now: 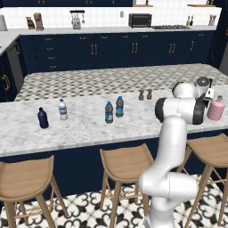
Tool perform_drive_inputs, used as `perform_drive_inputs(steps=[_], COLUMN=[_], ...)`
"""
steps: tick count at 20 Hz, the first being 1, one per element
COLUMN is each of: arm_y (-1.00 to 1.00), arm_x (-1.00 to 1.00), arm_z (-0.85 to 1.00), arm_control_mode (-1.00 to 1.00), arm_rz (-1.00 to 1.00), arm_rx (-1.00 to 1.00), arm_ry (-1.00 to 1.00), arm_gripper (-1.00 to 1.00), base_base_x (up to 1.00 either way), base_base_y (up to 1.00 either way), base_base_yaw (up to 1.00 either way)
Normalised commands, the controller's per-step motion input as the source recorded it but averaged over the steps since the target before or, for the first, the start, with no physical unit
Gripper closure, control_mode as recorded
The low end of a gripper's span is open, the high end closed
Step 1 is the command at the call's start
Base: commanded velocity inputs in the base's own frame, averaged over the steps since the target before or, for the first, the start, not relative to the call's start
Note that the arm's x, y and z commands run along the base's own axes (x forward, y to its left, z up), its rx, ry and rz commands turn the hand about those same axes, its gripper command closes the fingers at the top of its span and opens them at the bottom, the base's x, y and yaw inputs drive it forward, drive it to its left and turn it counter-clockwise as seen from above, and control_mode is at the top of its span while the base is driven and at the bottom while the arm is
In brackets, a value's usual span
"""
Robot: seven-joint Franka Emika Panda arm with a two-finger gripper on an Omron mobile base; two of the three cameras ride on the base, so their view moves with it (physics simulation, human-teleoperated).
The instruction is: Move the plastic bottles in the middle to the plastics group, and the glass bottles in the middle to the glass group.
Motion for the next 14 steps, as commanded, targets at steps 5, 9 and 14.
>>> perform_drive_inputs(steps=[5, 9, 14], arm_y=[-0.18, -0.01, 0.00], arm_x=[0.08, 0.09, 0.00], arm_z=[-0.07, -0.35, -0.42], arm_control_mode=[-1.00, -1.00, -1.00], arm_rz=[0.00, 0.00, 0.00], arm_rx=[0.00, 0.00, 0.00], arm_ry=[-0.11, -0.01, 0.00], arm_gripper=[1.00, 1.00, 1.00], base_base_x=[0.00, 0.00, 0.00], base_base_y=[0.00, 0.00, 0.00], base_base_yaw=[0.00, 0.00, 0.00])
